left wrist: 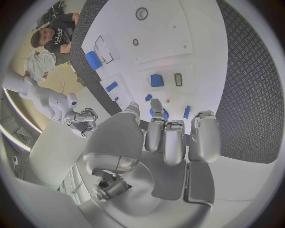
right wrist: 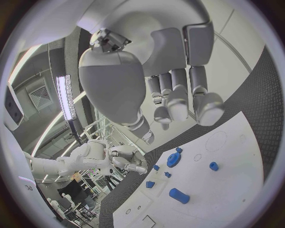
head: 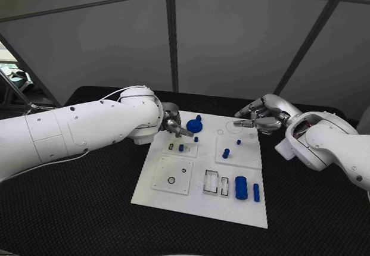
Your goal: Assemble the parts on the task board
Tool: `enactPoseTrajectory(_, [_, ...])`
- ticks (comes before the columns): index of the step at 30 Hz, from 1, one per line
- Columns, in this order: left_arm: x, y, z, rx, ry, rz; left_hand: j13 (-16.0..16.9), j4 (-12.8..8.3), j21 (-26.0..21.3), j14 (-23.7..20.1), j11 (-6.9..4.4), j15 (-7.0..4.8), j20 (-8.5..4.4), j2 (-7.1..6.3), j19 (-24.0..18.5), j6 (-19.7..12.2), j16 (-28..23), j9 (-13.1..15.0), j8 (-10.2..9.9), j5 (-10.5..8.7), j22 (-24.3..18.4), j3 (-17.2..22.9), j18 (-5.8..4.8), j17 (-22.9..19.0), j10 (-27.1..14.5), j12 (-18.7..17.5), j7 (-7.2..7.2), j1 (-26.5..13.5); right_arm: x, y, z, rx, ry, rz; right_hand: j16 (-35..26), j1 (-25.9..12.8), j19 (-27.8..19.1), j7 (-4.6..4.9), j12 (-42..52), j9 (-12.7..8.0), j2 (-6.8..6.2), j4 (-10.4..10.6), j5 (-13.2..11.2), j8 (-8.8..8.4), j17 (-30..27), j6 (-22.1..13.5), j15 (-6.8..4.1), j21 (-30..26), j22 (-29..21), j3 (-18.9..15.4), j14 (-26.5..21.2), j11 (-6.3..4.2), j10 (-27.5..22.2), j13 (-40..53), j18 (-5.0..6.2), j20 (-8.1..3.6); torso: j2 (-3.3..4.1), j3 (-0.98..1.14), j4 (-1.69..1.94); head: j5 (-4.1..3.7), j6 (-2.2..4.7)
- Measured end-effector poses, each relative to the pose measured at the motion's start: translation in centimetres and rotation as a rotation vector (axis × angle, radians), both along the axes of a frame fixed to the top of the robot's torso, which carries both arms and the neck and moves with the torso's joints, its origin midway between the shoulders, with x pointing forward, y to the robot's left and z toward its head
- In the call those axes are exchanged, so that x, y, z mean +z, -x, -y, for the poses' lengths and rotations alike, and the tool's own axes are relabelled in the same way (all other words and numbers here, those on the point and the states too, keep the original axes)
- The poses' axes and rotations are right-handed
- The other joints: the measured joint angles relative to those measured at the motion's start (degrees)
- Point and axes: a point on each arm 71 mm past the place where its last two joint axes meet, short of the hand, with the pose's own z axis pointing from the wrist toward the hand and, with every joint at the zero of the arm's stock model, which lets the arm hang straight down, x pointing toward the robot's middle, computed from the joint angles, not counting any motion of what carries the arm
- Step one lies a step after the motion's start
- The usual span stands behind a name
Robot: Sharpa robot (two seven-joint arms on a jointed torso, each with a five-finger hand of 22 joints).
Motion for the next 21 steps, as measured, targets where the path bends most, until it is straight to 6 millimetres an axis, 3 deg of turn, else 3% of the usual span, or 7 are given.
enactPoseTrajectory(2, [0.5,-0.2,-0.2,0.004,0.002,0.005,0.00,0.00,-0.46,0.00,0.00,0.00,-0.02,0.23,-0.36,0.00,0.00,0.03,-0.13,0.00,0.00,0.00,-0.01,0.00,0.00,-0.69,0.00,1.16,0.0,0.0,0.1,-0.001,0.000,0.000,0.00,0.00,0.00,0.00,0.00,0.00,0.00,0.00,0.00,0.00,0.00,0.00,0.00,0.00,0.00,0.00,0.00,0.00,0.00,0.00,0.00,0.00,0.00,-0.01,0.00,-0.04,0.05])
enactPoseTrajectory(8, [1.8,-1.2,-1.2,0.033,-0.003,0.027,0.01,-0.33,-1.79,0.00,0.00,0.00,0.32,1.11,-1.57,-1.15,0.00,-2.54,-3.35,0.00,-1.38,-0.32,0.06,0.00,0.00,-1.72,0.32,4.69,0.0,0.0,0.1,-0.002,0.001,0.000,0.00,0.00,0.00,0.00,0.00,0.00,0.00,0.00,0.00,0.00,0.00,0.00,0.00,0.00,0.00,0.00,0.00,0.00,0.00,0.00,0.00,0.00,0.05,-0.02,0.00,-0.19,0.15])
enactPoseTrajectory(9, [1.9,-1.3,-1.3,0.035,-0.004,0.028,0.01,-0.29,-1.95,0.00,0.00,0.00,0.32,1.20,-1.57,-1.15,0.00,-3.06,-3.84,0.00,-1.49,-0.51,0.74,0.00,0.00,-1.81,0.32,4.86,0.0,0.0,0.1,-0.002,0.001,0.000,0.00,0.00,0.00,0.00,0.00,0.00,0.00,0.00,0.00,0.00,0.00,0.00,0.00,0.00,0.00,0.00,0.00,0.00,0.00,0.01,0.00,0.00,0.07,-0.02,-0.01,-0.16,0.18])
enactPoseTrajectory(10, [2.0,-1.4,-1.4,0.037,-0.006,0.027,0.01,-0.16,-2.00,0.00,0.00,0.00,0.47,1.21,-1.72,-1.15,0.00,-3.44,-4.20,0.00,-1.57,-0.64,2.71,0.00,0.00,-1.96,0.32,4.87,0.0,0.0,0.1,-0.001,0.001,0.000,0.00,0.00,0.00,0.00,0.00,0.00,0.00,0.00,0.00,0.00,0.00,0.00,0.00,0.00,0.00,0.00,0.00,0.00,0.00,0.00,0.00,0.00,0.07,-0.01,-0.02,-0.10,0.18])
enactPoseTrajectory(21, [1.6,-1.3,-1.6,0.025,-0.026,0.007,0.01,0.32,-2.00,0.00,0.15,0.00,0.52,1.11,-1.77,-0.56,0.00,-5.21,-5.50,0.00,-1.69,-2.38,2.59,0.00,-0.15,-2.00,0.91,5.00,0.0,0.0,0.1,-0.002,0.001,-0.001,0.00,0.00,0.00,0.00,0.00,0.00,0.00,0.00,0.00,0.00,0.00,0.00,0.00,0.01,0.01,0.00,0.00,0.00,0.00,0.01,-0.01,0.00,-0.01,0.00,-0.02,0.06,0.09])
